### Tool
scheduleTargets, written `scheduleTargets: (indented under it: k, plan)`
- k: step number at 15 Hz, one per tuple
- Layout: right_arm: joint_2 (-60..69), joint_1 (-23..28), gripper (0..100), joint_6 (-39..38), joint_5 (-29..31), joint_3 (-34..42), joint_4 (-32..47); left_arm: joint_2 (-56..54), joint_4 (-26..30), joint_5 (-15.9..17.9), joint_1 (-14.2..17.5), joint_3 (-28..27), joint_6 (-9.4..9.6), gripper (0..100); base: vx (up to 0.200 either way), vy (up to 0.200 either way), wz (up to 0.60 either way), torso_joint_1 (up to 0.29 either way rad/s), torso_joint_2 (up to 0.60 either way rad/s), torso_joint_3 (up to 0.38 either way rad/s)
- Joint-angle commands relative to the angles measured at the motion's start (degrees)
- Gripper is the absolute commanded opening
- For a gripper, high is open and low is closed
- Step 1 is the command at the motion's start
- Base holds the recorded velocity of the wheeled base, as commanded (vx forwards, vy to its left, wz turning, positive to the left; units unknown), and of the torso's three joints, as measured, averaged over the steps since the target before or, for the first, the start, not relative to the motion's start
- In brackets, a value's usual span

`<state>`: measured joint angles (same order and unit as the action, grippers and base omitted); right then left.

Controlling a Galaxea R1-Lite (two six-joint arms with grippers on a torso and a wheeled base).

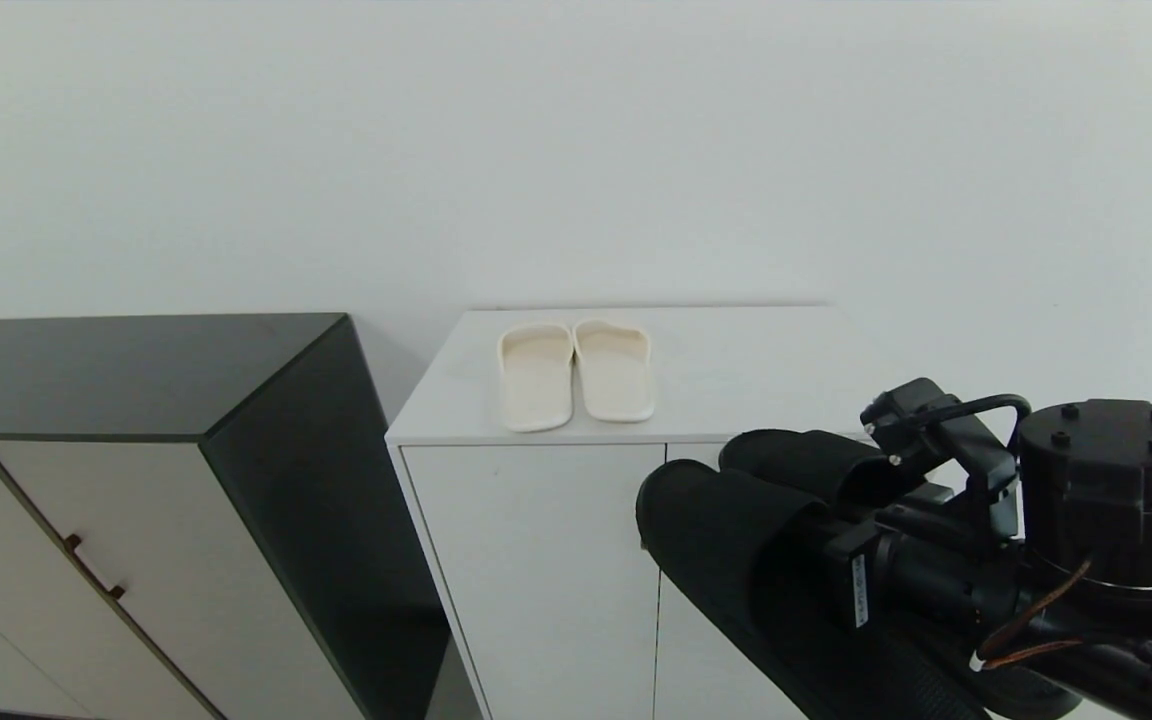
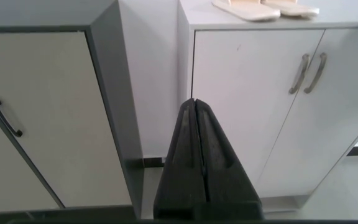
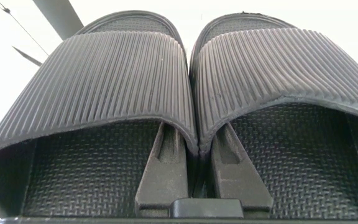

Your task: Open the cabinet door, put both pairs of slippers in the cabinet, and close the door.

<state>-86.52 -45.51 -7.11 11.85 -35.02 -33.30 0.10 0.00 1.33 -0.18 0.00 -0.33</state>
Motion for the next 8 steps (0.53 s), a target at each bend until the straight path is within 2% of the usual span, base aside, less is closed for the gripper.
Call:
scheduleTargets:
  k: [1, 8]
  plan:
    - [-0.14, -0.02, 0, -0.01, -0.07, 0.13, -0.01, -0.01, 0.0, -0.01, 0.01, 0.0, -0.02, 0, 0.0, 0.0, 0.0, -0.193, 0.5, 0.281]
    - [-0.93, -0.11, 0, -0.01, -0.25, 0.83, -1.06, -0.01, 0.0, -0.27, 0.01, 0.0, 0.07, 0, 0.0, 0.0, 0.0, -0.207, 0.52, 0.309]
